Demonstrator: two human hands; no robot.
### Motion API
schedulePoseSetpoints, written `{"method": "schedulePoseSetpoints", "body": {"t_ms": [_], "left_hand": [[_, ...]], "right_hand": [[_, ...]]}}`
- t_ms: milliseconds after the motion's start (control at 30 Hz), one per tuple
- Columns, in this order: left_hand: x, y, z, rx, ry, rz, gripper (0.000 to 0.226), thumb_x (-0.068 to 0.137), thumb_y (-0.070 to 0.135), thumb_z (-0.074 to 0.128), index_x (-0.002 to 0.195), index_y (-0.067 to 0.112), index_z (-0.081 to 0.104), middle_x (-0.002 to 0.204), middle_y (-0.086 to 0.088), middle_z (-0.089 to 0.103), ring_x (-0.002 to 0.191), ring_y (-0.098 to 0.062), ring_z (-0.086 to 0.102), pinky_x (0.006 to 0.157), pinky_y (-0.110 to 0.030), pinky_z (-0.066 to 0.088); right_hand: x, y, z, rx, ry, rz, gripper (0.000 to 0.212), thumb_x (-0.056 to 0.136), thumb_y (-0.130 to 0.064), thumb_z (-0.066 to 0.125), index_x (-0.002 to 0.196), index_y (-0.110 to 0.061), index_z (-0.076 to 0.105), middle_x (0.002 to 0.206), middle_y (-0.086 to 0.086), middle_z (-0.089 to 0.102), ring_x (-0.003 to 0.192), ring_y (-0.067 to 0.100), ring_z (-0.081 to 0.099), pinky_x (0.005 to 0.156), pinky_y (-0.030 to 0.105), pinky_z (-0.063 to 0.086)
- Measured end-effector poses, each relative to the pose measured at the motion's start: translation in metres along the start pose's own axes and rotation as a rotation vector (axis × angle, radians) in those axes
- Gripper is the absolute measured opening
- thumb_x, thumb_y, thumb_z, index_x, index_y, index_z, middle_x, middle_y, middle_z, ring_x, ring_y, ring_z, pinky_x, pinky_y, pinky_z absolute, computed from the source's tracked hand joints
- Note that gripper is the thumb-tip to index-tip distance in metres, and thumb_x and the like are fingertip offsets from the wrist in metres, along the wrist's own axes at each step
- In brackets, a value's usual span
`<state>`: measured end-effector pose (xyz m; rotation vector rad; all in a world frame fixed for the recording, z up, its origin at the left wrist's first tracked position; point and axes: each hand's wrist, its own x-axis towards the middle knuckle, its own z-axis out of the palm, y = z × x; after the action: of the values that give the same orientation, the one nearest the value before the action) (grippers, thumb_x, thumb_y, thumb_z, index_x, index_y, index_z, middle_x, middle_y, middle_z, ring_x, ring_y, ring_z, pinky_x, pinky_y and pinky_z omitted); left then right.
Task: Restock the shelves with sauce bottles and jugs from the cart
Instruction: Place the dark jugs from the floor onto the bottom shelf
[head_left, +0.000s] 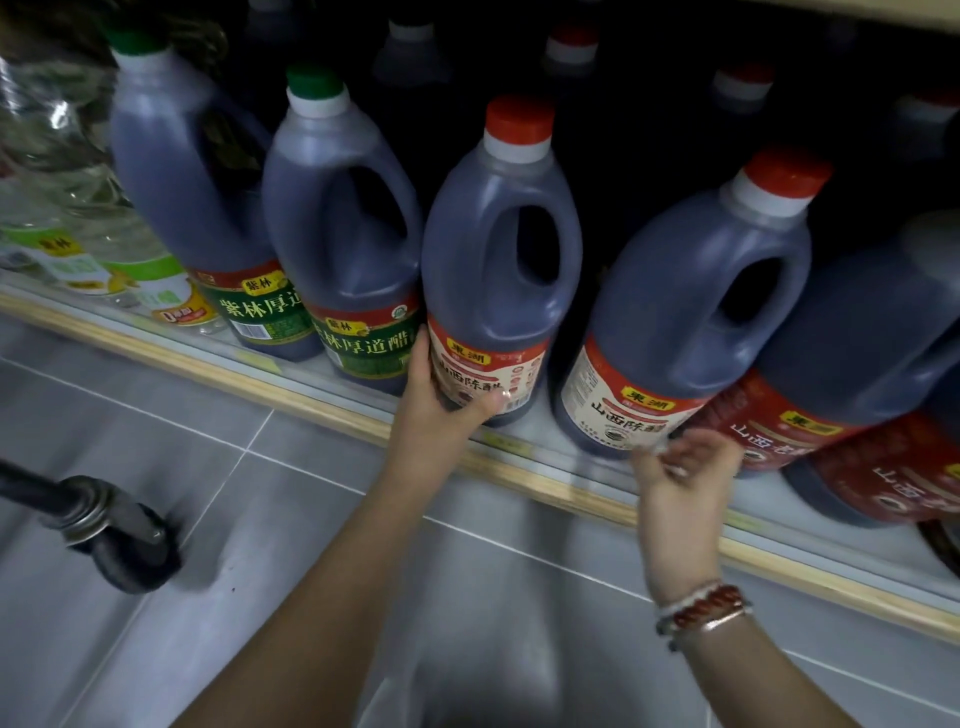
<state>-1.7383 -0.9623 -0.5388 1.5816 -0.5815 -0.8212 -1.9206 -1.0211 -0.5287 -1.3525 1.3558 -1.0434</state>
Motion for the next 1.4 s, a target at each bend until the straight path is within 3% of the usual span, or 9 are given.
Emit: {"method": "schedulePoseSetpoints", "body": {"t_ms": [100, 200, 400, 700, 767, 833, 900, 1000, 1400], "left_hand": [[0.004, -0.001, 0.004, 0.162, 0.065, -0.013, 0.11, 0.053, 0.035, 0.082, 0.142, 0.039, 0.018, 0.134, 0.014, 0.052, 0.122, -0.01, 0.052, 0.104, -0.043, 0.044], [0.008, 0.004, 0.012, 0.282, 0.099, 0.025, 0.107, 0.061, 0.024, 0.084, 0.144, 0.032, 0.017, 0.134, 0.007, 0.054, 0.121, -0.018, 0.054, 0.104, -0.046, 0.044], [0.013, 0.0, 0.023, 0.306, 0.124, 0.073, 0.104, 0.064, 0.019, 0.082, 0.144, 0.032, 0.016, 0.134, 0.005, 0.055, 0.12, -0.016, 0.055, 0.104, -0.044, 0.044], [-0.005, -0.002, 0.049, 0.31, 0.292, 0.195, 0.11, 0.065, 0.016, 0.083, 0.148, 0.016, 0.012, 0.146, -0.01, 0.035, 0.134, -0.02, 0.036, 0.113, -0.044, 0.031], [-0.033, -0.002, 0.071, 0.391, 0.39, 0.314, 0.101, 0.064, 0.028, 0.082, 0.143, 0.011, 0.021, 0.14, -0.019, 0.031, 0.129, -0.02, 0.029, 0.11, -0.035, 0.026], [-0.058, -0.004, 0.095, 0.45, 0.313, 0.432, 0.09, 0.066, 0.041, 0.074, 0.137, 0.017, 0.024, 0.135, -0.021, 0.032, 0.124, -0.02, 0.029, 0.106, -0.025, 0.021], [-0.064, -0.007, 0.116, 0.473, 0.226, 0.431, 0.089, 0.066, 0.04, 0.074, 0.136, 0.018, 0.023, 0.138, -0.021, 0.029, 0.128, -0.026, 0.028, 0.107, -0.026, 0.021], [-0.056, 0.002, 0.143, 0.483, 0.221, 0.317, 0.104, 0.066, 0.024, 0.082, 0.145, 0.008, 0.017, 0.148, -0.018, 0.022, 0.137, -0.031, 0.023, 0.107, -0.029, 0.023], [-0.044, 0.006, 0.165, 0.603, 0.344, 0.185, 0.122, 0.065, 0.034, 0.083, 0.149, 0.004, 0.0, 0.153, -0.018, 0.015, 0.141, -0.034, 0.018, 0.111, -0.042, 0.024]], "right_hand": [[0.026, 0.0, -0.01, -0.043, -0.123, 0.023, 0.075, 0.068, -0.016, 0.078, 0.128, -0.011, 0.033, 0.131, 0.007, 0.049, 0.12, 0.02, 0.052, 0.103, 0.036, 0.042], [0.032, 0.001, 0.003, -0.142, -0.088, 0.005, 0.1, 0.054, -0.028, 0.085, 0.134, -0.01, 0.029, 0.136, 0.008, 0.043, 0.125, 0.024, 0.046, 0.108, 0.043, 0.038], [0.028, -0.005, 0.021, -0.13, 0.038, -0.02, 0.098, 0.058, -0.012, 0.086, 0.136, 0.0, 0.026, 0.135, 0.014, 0.037, 0.12, 0.021, 0.041, 0.092, 0.01, 0.026], [0.024, 0.007, -0.014, -0.074, -0.172, 0.057, 0.069, 0.072, -0.011, 0.076, 0.13, -0.011, 0.038, 0.12, 0.0, 0.056, 0.109, 0.013, 0.055, 0.094, 0.023, 0.046], [0.011, 0.015, -0.039, -0.128, -0.099, 0.022, 0.054, 0.078, -0.012, 0.071, 0.124, -0.013, 0.043, 0.108, -0.001, 0.052, 0.099, 0.014, 0.052, 0.082, 0.017, 0.046], [0.012, 0.024, -0.068, -0.14, 0.046, 0.014, 0.045, 0.078, -0.011, 0.07, 0.113, -0.015, 0.042, 0.103, 0.004, 0.048, 0.093, 0.018, 0.049, 0.082, 0.029, 0.046], [0.03, 0.028, -0.09, -0.13, 0.143, 0.037, 0.051, 0.076, -0.013, 0.072, 0.116, -0.01, 0.04, 0.113, 0.009, 0.049, 0.102, 0.022, 0.051, 0.096, 0.043, 0.045], [0.052, 0.024, -0.103, -0.041, 0.059, 0.065, 0.069, 0.075, -0.014, 0.074, 0.131, -0.005, 0.034, 0.132, 0.012, 0.05, 0.121, 0.022, 0.051, 0.107, 0.042, 0.04], [0.058, 0.016, -0.088, 0.026, 0.047, 0.104, 0.093, 0.067, -0.037, 0.069, 0.142, -0.009, 0.023, 0.142, 0.008, 0.042, 0.129, 0.022, 0.045, 0.11, 0.043, 0.038]]}}
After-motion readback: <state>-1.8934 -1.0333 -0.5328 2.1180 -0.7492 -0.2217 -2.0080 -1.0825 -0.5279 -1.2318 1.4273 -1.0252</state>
